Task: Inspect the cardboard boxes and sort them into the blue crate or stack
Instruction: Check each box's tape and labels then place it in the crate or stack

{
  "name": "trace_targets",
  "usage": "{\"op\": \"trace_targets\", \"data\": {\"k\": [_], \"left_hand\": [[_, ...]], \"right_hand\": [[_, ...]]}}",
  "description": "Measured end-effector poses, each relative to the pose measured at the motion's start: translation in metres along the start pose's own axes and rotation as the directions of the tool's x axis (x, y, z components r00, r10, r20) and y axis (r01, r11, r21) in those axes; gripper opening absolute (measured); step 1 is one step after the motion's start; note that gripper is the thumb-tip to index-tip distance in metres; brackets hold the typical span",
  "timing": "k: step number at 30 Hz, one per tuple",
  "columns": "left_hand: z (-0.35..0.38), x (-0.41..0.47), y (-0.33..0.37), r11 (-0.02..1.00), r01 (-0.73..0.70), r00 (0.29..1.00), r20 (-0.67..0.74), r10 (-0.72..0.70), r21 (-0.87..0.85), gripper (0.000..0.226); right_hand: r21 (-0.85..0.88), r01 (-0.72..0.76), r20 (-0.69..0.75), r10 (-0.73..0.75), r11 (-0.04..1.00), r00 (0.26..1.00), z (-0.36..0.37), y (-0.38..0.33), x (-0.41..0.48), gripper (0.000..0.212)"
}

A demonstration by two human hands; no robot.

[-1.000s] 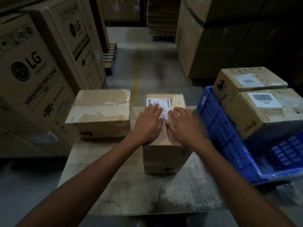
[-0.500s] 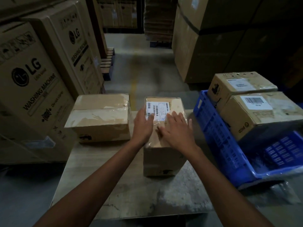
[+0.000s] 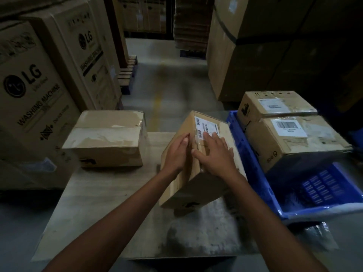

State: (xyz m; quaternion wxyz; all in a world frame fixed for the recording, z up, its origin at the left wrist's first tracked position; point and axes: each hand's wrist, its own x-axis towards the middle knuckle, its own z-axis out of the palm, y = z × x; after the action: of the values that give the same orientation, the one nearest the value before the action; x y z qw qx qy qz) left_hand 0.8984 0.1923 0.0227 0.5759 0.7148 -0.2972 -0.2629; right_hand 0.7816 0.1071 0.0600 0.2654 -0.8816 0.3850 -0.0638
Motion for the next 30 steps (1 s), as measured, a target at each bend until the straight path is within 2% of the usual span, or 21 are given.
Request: {"op": "trace_targets", "data": {"k": [4, 6, 8, 10, 12, 13, 15, 17, 19, 22, 27, 30], "left_hand": [[0.016, 0.008, -0.054, 0.955, 0.234, 0.97, -0.105, -0.218, 0.181, 0.051], [0.018, 0.021, -0.102, 0.925, 0.362, 0.927, -0.144, -0.345, 0.115, 0.072], [0.018, 0.046, -0.16, 0.894, 0.434, 0.891, -0.202, -0.407, 0.11, 0.096], [0.022, 0.053, -0.165, 0.881, 0.452, 0.884, -0.202, -0.421, 0.14, 0.099], [0.027, 0.03, -0.112, 0.881, 0.419, 0.905, -0.174, -0.388, 0.217, 0.094], [0.03, 0.02, -0.092, 0.885, 0.394, 0.917, -0.164, -0.363, 0.249, 0.084], [0.032, 0.008, -0.076, 0.884, 0.346, 0.937, -0.155, -0.312, 0.313, 0.067], [0.031, -0.003, -0.074, 0.871, 0.301, 0.953, -0.142, -0.266, 0.389, 0.063], [0.028, -0.01, -0.078, 0.839, 0.257, 0.966, -0.121, -0.227, 0.479, 0.063], [0.018, -0.012, -0.085, 0.75, 0.21, 0.976, -0.082, -0.204, 0.627, 0.065], [0.001, -0.012, -0.091, 0.524, 0.106, 0.984, -0.012, -0.18, 0.845, 0.073], [0.001, -0.009, -0.096, 0.491, 0.036, 0.986, 0.049, -0.16, 0.87, 0.073]], "right_hand": [[0.068, 0.017, 0.016, -0.018, 0.998, 1.0, -0.009, 0.022, 0.002, 0.082], [0.108, 0.015, 0.007, -0.015, 0.994, 1.0, -0.014, 0.033, 0.002, 0.081], [0.138, 0.025, 0.004, -0.026, 0.99, 1.0, -0.018, 0.041, 0.002, 0.08], [0.164, 0.045, -0.002, -0.045, 0.985, 0.999, -0.021, 0.05, 0.003, 0.079], [0.201, 0.063, -0.012, -0.062, 0.977, 0.998, -0.024, 0.059, 0.006, 0.078], [0.228, 0.067, -0.014, -0.066, 0.971, 0.998, -0.025, 0.064, 0.008, 0.079], [0.286, 0.061, -0.012, -0.06, 0.956, 0.998, -0.027, 0.073, 0.009, 0.086], [0.357, 0.056, -0.007, -0.057, 0.932, 0.998, -0.03, 0.082, 0.011, 0.089], [0.455, 0.057, -0.005, -0.061, 0.889, 0.998, -0.029, 0.093, 0.014, 0.08], [0.569, 0.026, -0.001, -0.031, 0.822, 1.0, -0.022, 0.111, 0.019, 0.062], [0.702, -0.124, 0.076, 0.099, 0.702, 0.992, 0.007, 0.133, 0.024, 0.047], [0.698, -0.201, 0.08, 0.204, 0.688, 0.976, 0.024, 0.14, 0.033, 0.045]]}}
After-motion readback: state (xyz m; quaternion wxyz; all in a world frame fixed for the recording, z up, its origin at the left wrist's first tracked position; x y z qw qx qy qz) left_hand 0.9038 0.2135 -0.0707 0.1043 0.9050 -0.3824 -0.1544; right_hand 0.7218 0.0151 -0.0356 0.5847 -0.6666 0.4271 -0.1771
